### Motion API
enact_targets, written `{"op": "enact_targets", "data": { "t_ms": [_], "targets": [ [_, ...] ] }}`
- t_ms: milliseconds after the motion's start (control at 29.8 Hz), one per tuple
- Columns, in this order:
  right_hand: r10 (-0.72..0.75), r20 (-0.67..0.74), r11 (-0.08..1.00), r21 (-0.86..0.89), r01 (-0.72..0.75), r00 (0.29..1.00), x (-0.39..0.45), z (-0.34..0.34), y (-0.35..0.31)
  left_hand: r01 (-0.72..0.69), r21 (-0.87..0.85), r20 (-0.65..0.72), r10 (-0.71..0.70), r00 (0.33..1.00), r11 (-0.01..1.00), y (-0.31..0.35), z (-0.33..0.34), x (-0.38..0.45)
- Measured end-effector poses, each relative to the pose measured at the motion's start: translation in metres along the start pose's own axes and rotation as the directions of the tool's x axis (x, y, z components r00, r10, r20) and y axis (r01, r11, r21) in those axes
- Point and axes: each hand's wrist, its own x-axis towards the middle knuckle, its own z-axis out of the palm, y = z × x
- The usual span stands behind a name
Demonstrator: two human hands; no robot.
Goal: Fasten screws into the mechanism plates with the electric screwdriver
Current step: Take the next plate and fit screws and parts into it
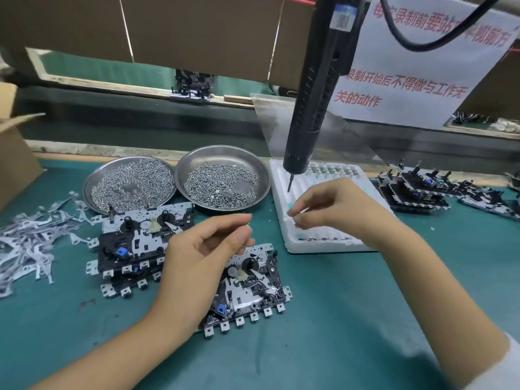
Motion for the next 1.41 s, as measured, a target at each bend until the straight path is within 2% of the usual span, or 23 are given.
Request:
{"op": "enact_targets", "data": {
  "t_ms": [34, 101, 168, 268, 436, 637, 839, 1107, 1409],
  "targets": [
    [-0.059, 0.051, 0.986, 0.161, 0.051, 0.997, -0.007, 0.016, -0.005, -0.01, -0.003, -0.003, 0.01, 1.0, 1.0, -0.001, 0.0, -0.001],
    [-0.161, 0.059, 0.897, 0.425, 0.121, 0.985, -0.013, 0.043, -0.008, -0.04, -0.001, -0.003, 0.04, 0.999, 0.999, -0.002, 0.001, -0.002],
    [-0.193, 0.0, 0.816, 0.555, 0.16, 0.981, -0.014, 0.059, -0.005, -0.059, -0.005, -0.017, 0.059, 0.998, 0.998, -0.003, 0.001, -0.003],
    [-0.16, -0.066, 0.747, 0.644, 0.165, 0.985, -0.015, 0.067, 0.002, -0.068, -0.006, -0.053, 0.068, 0.996, 0.998, -0.005, 0.0, -0.002],
    [-0.141, -0.048, 0.802, 0.58, 0.142, 0.989, -0.016, 0.073, 0.007, -0.089, 0.026, -0.055, 0.09, 0.994, 0.996, -0.01, -0.003, -0.002],
    [-0.147, -0.053, 0.769, 0.622, 0.148, 0.988, -0.016, 0.075, 0.008, -0.116, 0.049, 0.013, 0.115, 0.993, 0.992, -0.01, -0.001, -0.002],
    [-0.161, -0.062, 0.755, 0.635, 0.164, 0.985, -0.018, 0.076, 0.006, -0.112, 0.056, 0.026, 0.11, 0.994, 0.992, -0.011, -0.003, -0.001],
    [-0.24, -0.115, 0.81, 0.523, 0.264, 0.964, -0.021, 0.075, 0.008, -0.17, 0.17, 0.049, 0.164, 0.985, 0.971, -0.01, -0.005, 0.002],
    [-0.3, -0.099, 0.843, 0.437, 0.313, 0.949, -0.022, 0.073, 0.011, -0.137, 0.148, 0.101, 0.123, 0.987, 0.979, -0.006, -0.007, 0.006]
  ]
}}
